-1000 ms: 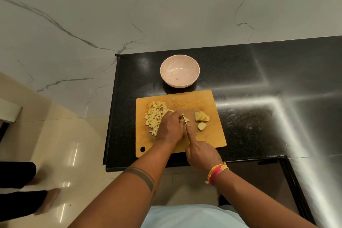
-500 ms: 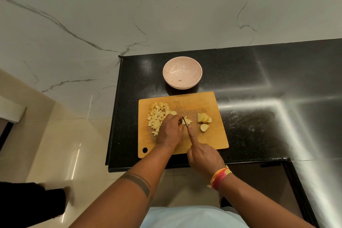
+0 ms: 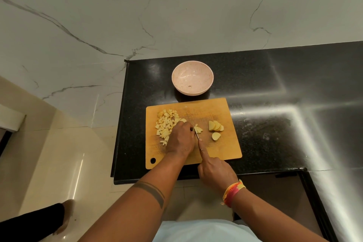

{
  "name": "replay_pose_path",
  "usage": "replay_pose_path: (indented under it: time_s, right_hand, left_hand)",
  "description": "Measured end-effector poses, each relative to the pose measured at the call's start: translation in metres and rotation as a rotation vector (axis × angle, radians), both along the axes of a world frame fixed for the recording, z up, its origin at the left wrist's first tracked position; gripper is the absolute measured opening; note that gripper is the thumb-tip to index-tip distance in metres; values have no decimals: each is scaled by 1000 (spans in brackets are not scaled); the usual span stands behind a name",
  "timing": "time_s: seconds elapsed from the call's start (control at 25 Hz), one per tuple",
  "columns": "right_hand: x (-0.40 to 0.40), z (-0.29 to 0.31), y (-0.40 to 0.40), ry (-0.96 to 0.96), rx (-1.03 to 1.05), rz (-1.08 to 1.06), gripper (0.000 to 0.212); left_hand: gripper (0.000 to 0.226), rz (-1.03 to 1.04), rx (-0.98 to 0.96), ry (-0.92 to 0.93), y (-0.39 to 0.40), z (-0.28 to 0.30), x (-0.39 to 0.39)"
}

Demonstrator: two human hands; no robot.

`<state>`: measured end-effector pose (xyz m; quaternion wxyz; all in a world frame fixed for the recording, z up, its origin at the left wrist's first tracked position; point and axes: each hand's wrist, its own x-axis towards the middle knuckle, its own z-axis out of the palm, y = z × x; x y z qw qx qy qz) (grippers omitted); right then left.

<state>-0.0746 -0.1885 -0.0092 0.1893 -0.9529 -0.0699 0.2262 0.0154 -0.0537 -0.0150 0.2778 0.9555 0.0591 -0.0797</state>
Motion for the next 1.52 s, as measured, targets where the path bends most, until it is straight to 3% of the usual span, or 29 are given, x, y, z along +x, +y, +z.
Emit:
replay_pose_path:
  time_s: [0.28, 0.44, 0.76, 0.92, 1.24, 1.36, 1.52]
  right_hand:
    - [-17, 1, -17, -32, 74, -79, 89]
    - [-4, -4, -4, -7, 95, -168, 86]
    - [21, 5, 37, -30, 134, -74, 77]
    - [26, 15, 31, -67, 167, -108, 77]
    - [15, 19, -23, -73, 167, -345, 79]
    - [14, 15, -32, -74, 157, -351, 79]
    - [15, 13, -35, -65, 172, -351, 79]
  left_hand:
    - [20, -15, 24, -34, 0, 0, -4]
    - [30, -133, 130, -117, 3, -6, -13]
    - [22, -66, 242, -148, 26, -3, -1]
    - [19, -14, 205, -164, 28, 3, 4]
    - [37, -236, -137, -18, -27, 7, 18]
    - [45, -277, -138, 36, -39, 2, 23]
    - [34, -273, -132, 34, -38, -1, 27]
